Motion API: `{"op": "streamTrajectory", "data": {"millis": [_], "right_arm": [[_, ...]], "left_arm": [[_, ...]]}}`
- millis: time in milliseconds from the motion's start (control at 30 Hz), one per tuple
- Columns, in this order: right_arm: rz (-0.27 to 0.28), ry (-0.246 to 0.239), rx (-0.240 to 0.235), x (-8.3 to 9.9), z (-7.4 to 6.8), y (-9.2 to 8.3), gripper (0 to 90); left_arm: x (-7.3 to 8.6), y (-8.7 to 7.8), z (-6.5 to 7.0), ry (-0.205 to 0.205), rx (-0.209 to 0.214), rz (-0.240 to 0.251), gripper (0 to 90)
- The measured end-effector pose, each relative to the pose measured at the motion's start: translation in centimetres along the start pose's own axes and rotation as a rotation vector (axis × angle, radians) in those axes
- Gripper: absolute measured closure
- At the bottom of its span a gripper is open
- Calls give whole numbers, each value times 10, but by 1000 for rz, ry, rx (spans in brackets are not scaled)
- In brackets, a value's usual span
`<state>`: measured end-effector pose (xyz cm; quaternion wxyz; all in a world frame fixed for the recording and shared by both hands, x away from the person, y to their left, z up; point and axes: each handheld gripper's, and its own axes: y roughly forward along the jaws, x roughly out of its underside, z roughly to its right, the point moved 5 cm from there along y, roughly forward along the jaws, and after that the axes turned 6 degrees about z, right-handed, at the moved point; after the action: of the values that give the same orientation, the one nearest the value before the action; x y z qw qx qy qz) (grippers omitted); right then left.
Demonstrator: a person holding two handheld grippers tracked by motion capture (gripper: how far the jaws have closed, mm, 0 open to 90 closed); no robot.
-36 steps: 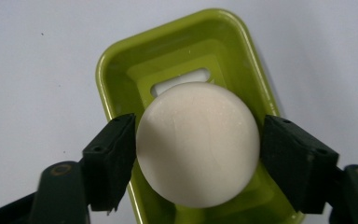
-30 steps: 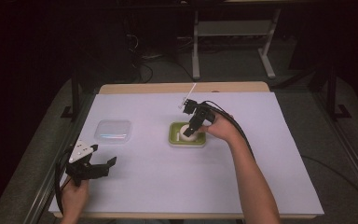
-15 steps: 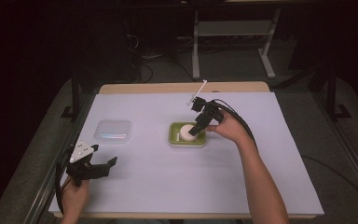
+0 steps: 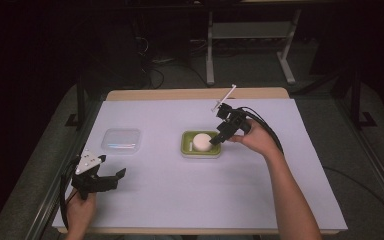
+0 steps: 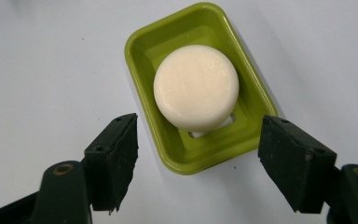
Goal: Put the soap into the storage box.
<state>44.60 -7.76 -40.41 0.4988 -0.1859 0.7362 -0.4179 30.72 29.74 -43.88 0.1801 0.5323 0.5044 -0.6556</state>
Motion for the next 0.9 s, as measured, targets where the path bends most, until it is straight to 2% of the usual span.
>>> {"op": "streamTrajectory", "data": {"millis": [100, 900], "right_arm": [[24, 15, -6, 3, 0, -5, 278], [64, 56, -12, 29, 0, -21, 273]], "left_arm": [[0, 0, 0, 0, 0, -1, 145], [0, 0, 1, 1, -1, -7, 145]]}}
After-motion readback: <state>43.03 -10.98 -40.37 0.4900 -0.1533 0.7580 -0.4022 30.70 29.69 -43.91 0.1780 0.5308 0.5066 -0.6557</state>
